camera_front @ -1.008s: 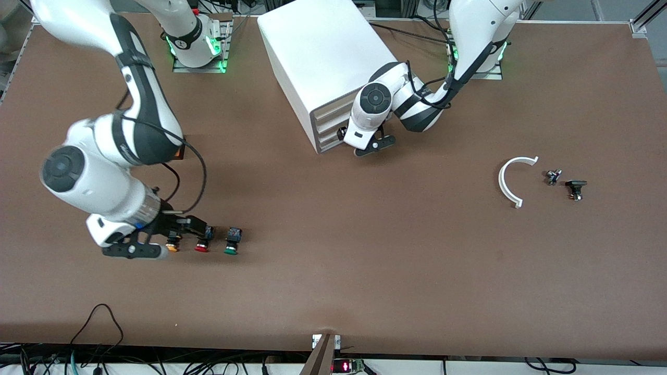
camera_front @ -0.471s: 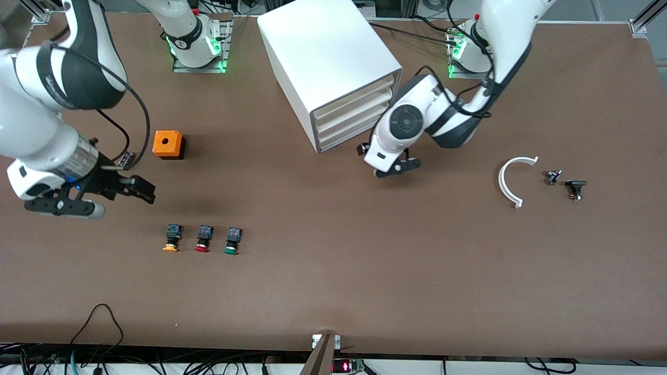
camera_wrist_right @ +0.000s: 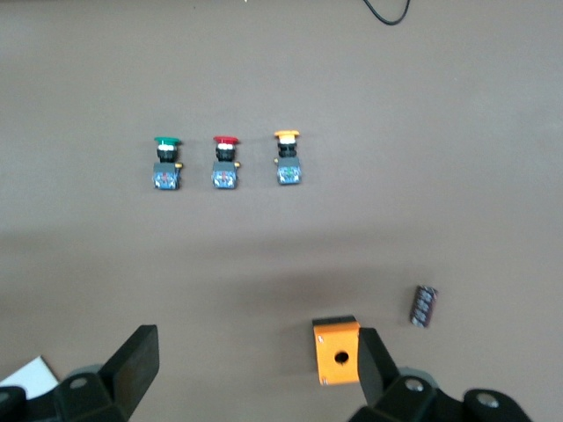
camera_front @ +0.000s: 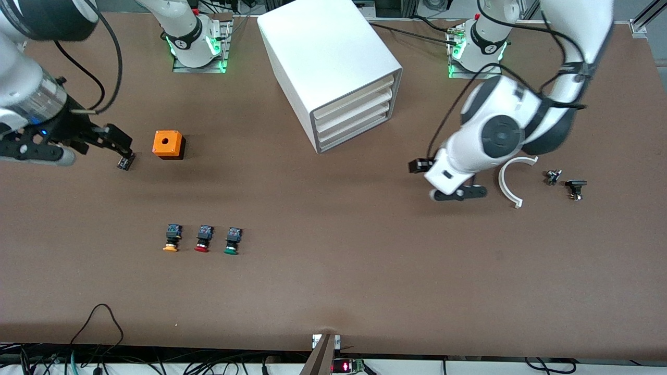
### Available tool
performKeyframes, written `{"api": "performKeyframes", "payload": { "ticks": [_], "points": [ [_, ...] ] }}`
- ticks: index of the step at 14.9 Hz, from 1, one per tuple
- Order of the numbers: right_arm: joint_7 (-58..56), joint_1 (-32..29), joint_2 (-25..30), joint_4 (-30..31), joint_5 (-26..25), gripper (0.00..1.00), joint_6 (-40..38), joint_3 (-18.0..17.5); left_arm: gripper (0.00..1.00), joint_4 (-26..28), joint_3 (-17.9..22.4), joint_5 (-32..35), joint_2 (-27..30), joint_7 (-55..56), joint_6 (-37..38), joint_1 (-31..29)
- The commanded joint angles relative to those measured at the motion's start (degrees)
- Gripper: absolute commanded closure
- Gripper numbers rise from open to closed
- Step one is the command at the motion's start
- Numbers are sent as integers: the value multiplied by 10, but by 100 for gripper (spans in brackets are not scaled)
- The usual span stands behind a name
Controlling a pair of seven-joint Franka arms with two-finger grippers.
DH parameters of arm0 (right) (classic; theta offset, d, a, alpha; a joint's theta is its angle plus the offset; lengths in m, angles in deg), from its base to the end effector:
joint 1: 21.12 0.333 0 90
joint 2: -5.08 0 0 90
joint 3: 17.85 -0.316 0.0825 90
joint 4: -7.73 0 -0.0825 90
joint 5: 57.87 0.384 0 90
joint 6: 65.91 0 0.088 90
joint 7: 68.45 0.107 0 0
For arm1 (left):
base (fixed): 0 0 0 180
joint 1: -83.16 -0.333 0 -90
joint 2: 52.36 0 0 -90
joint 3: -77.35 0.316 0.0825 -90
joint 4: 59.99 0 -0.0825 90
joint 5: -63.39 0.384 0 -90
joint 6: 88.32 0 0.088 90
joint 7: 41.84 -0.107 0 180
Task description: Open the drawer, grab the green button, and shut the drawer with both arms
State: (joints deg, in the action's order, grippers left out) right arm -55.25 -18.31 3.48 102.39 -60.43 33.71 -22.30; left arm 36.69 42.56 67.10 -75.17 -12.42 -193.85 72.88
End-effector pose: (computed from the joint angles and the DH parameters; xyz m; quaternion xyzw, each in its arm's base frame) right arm 0.5721 0.0682 0.5852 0.9982 -0.0487 0.0326 0.0155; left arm 0.5900 -0.2232 0.3890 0.9921 0.0400 -0.1136 0.0346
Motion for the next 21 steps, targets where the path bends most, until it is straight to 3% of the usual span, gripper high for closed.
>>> {"api": "performKeyframes", "payload": {
  "ticks": [1, 5, 9, 11, 15, 21],
  "points": [
    [2, -14, 41, 22, -7, 0, -28, -13, 1, -51, 11, -5, 16, -107, 56, -20],
    [2, -21, 71, 26, 4, 0, -56, -14, 1, -47, 143, -18, 83, -295, 56, 31],
    [-5, -27, 84, 40, 27, 0, -54, -14, 0, -23, 276, -60, 154, -418, 86, 85],
    [-4, -25, 81, 34, 26, 0, -57, -15, 1, -7, 325, -76, 187, -443, 84, 112],
    [-6, -18, 75, 22, 28, 0, -66, -28, 0, 65, 356, -96, 245, -473, 24, 122],
    [-7, -16, 66, 18, 27, 0, -65, -28, 0, 70, 357, -90, 260, -391, 30, 122]
  ]
}}
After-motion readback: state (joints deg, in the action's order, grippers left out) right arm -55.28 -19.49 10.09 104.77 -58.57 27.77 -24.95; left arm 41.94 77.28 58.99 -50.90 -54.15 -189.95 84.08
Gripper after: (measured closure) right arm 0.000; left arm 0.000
